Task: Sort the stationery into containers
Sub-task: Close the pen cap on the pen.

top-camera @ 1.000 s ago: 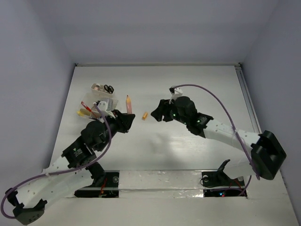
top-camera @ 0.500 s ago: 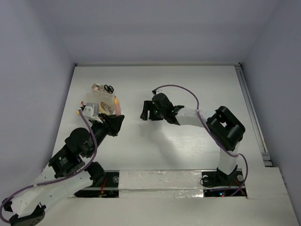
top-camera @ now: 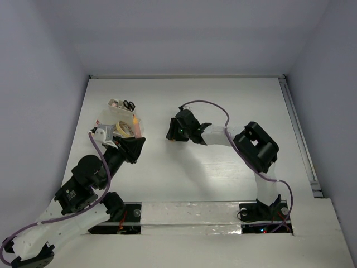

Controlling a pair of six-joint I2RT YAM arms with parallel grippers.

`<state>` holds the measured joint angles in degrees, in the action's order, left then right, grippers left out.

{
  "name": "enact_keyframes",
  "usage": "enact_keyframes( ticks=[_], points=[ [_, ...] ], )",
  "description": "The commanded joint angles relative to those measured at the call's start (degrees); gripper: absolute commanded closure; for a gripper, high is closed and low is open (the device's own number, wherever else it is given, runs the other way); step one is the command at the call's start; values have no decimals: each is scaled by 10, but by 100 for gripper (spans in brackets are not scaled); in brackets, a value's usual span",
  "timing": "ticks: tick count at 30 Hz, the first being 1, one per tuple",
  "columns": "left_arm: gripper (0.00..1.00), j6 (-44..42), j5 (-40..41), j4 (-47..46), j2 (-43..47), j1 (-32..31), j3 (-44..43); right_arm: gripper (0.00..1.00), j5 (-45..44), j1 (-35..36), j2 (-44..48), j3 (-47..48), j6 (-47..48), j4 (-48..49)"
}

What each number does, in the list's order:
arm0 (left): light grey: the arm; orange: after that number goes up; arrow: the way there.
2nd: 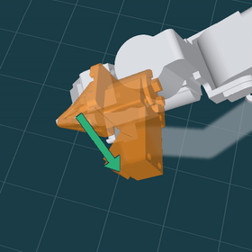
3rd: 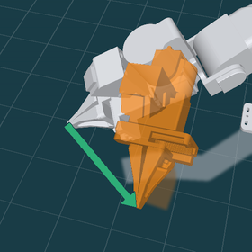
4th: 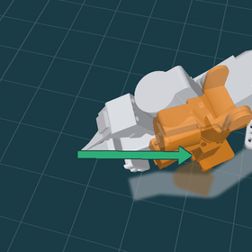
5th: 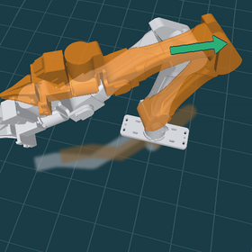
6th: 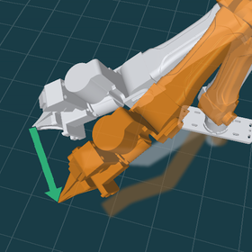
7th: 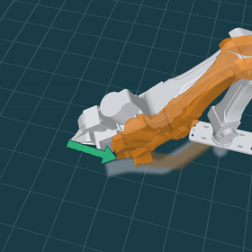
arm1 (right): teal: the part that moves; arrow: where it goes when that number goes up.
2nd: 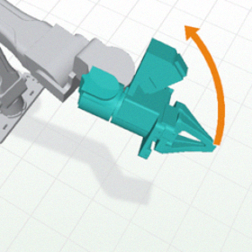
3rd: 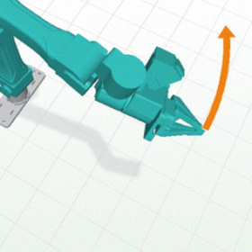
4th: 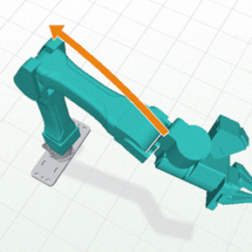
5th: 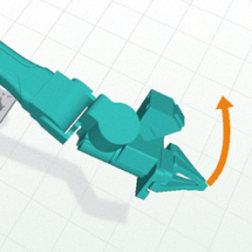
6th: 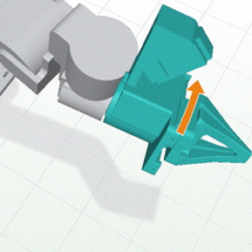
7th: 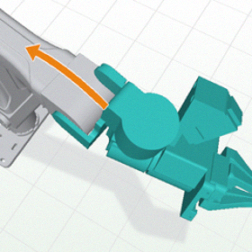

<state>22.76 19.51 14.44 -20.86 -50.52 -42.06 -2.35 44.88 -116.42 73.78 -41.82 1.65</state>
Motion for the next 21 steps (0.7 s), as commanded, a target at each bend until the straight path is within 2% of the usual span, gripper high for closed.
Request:
enact_keyframes(
  ticks=[1, 7, 10, 11, 14, 18, 19, 21],
  points=[
    [100, -11, -9, -18, -2, 2, 3, 49, -12, -8, -13, 15, -11, -4],
    [100, -10, -11, -21, 1, 2, 4, 65, -6, -14, -21, 10, -16, -1],
    [100, -10, -11, -22, 0, 2, 6, 76, 1, -27, -14, -6, -16, 12],
    [100, -10, -12, -22, -2, 2, 6, 84, 2, -27, -7, -9, -13, 17],
    [100, -7, -28, -28, -15, 2, 8, 94, 16, -32, 13, -40, 2, 65],
    [100, 18, -91, -80, -34, 2, 29, 99, 46, -32, 100, -91, 37, 158],
    [100, 33, -128, -98, -43, 2, 48, 100, 56, -32, 120, -112, 53, 174],
    [100, 57, -157, -170, -54, 2, 75, 100, 76, -32, 160, -135, 70, 210]
  ],
)
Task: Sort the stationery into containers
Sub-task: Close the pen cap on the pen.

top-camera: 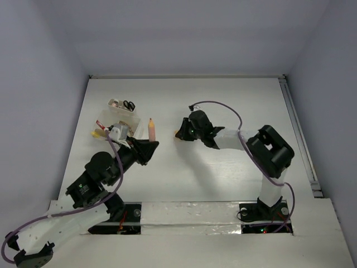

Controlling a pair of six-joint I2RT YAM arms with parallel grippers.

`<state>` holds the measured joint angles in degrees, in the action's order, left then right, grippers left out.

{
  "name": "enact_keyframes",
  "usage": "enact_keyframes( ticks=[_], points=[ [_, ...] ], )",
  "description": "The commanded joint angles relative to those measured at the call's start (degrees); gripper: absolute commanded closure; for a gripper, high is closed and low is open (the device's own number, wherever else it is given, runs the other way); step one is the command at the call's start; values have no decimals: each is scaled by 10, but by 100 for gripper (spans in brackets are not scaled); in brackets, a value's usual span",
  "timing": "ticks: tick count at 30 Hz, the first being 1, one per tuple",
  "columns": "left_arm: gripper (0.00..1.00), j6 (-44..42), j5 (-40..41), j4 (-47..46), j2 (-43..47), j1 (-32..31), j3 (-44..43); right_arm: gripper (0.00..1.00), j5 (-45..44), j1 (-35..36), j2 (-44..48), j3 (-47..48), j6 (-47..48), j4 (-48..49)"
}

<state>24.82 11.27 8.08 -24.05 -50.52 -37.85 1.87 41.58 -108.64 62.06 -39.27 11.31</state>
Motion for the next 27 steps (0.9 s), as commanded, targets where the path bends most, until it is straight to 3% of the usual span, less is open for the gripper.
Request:
enact_keyframes(
  ticks=[1, 5, 14, 22, 27],
  points=[
    [100, 49, -105, -131, -40, 2, 57, 100, 50, 1, 124, -28, 56, 143],
    [100, 115, -181, -285, -82, 2, 98, 100, 86, 1, 220, -69, 74, 197],
    [100, 172, -237, -482, -122, 2, 130, 100, 143, -34, 348, -133, 0, 348],
    [100, 153, -230, -471, -147, 2, 93, 100, 229, -34, 337, -134, -89, 480],
    [100, 144, -223, -453, -151, 2, 80, 100, 252, -34, 336, -133, -114, 507]
  ],
)
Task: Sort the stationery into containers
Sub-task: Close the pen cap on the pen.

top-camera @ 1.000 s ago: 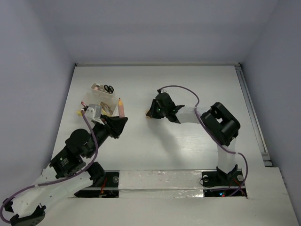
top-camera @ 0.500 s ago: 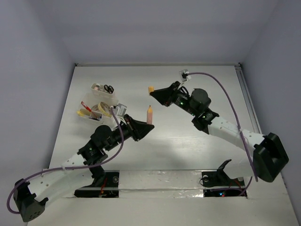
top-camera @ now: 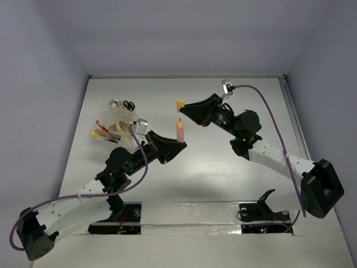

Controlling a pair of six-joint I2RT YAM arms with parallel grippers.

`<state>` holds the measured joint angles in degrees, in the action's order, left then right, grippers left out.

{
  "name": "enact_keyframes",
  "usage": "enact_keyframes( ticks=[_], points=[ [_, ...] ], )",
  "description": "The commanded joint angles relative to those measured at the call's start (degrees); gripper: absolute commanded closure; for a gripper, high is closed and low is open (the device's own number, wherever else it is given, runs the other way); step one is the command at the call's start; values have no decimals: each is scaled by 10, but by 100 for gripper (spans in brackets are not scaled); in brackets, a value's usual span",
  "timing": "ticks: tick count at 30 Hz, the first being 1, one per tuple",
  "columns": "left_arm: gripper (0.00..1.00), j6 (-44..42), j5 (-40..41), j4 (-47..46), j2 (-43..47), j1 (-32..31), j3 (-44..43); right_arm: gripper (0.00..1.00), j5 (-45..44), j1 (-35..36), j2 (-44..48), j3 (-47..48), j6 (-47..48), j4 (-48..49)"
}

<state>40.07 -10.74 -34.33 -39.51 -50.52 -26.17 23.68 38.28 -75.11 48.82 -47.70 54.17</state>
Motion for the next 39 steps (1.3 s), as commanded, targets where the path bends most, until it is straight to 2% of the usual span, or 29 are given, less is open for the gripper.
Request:
enact_keyframes(
  ticks=[1, 39],
  points=[
    [100, -10, -2, -28, 2, 2, -39, 100, 40, -1, 0, -3, -35, 87],
    [100, -29, -9, 4, -10, 2, -59, 98, 47, -1, -37, -4, -114, 175]
  ],
)
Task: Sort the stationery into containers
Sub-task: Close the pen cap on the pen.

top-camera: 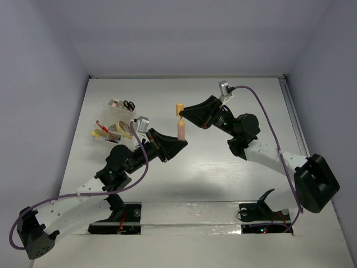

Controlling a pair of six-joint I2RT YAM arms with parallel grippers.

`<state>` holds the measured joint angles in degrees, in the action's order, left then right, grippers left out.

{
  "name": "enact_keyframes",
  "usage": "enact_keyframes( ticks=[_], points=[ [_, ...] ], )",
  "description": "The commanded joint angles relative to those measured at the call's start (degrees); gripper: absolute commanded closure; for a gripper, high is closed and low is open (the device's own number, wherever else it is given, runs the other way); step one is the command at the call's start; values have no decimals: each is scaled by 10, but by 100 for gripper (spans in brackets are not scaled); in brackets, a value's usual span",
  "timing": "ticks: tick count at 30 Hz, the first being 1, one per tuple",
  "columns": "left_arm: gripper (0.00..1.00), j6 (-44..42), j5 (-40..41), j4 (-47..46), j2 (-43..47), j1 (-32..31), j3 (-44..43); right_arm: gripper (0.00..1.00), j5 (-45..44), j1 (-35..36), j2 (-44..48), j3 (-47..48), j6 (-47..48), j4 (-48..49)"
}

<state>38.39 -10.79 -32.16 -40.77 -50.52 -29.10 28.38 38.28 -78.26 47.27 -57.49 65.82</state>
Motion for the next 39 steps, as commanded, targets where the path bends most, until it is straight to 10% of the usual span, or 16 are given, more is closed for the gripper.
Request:
enact_keyframes(
  ticks=[1, 39],
  points=[
    [100, -14, -6, -15, 3, 2, -31, 97, 0, -1, -7, 13, -16, 59],
    [100, -80, 46, 34, 0, 2, -79, 96, 32, 10, -13, -24, -45, 98]
  ],
)
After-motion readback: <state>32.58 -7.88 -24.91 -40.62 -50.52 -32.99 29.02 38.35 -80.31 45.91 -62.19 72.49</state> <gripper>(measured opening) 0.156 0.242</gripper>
